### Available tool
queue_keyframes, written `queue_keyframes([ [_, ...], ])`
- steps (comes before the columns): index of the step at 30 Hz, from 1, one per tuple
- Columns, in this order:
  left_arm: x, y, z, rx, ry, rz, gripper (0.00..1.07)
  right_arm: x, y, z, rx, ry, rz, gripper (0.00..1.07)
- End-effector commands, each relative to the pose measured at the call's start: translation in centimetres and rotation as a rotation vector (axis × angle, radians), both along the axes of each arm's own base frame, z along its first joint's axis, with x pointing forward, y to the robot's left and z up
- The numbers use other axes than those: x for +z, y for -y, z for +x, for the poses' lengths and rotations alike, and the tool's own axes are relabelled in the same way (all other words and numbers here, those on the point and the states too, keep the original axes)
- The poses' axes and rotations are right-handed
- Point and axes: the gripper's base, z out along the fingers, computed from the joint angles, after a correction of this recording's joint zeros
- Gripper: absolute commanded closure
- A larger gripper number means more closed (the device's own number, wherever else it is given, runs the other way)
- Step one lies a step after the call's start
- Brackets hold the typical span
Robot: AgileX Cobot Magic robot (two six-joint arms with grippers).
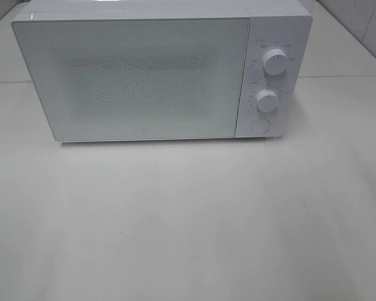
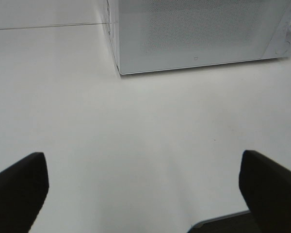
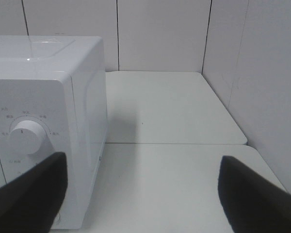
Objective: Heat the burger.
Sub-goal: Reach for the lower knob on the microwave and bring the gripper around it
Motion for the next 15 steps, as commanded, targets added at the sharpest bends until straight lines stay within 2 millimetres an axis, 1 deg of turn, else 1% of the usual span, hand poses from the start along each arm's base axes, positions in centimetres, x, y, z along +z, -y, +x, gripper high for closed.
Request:
queue_keyframes([
  [1,0.0,0.0,-0.2,0.004,0.019,-0.006,0.06,-0.5,0.0,1.3,0.007,0.046,-0.024,0.32],
  [2,0.0,0.0,-0.2,0.004,0.019,-0.006,0.06,-0.5,0.0,1.3,0.007,0.046,-0.024,0.32],
  [4,0.0,0.0,-0.2,0.004,0.019,-0.006,0.06,-1.0,0.0,2.0,0.014,0.054,-0.043,0.32],
  [7,0.0,0.0,-0.2,0.004,0.019,-0.006,0.06,-1.2,0.0,2.2,0.018,0.052,-0.045,0.32],
  [9,0.0,0.0,-0.2,0.004,0.019,-0.006,0.06,-2.0,0.0,3.0,0.02,0.033,-0.035,0.32],
  [15,0.0,0.0,-0.2,0.004,0.019,-0.006,0.06,-2.8,-0.2,3.7,0.026,0.029,-0.026,0.33],
])
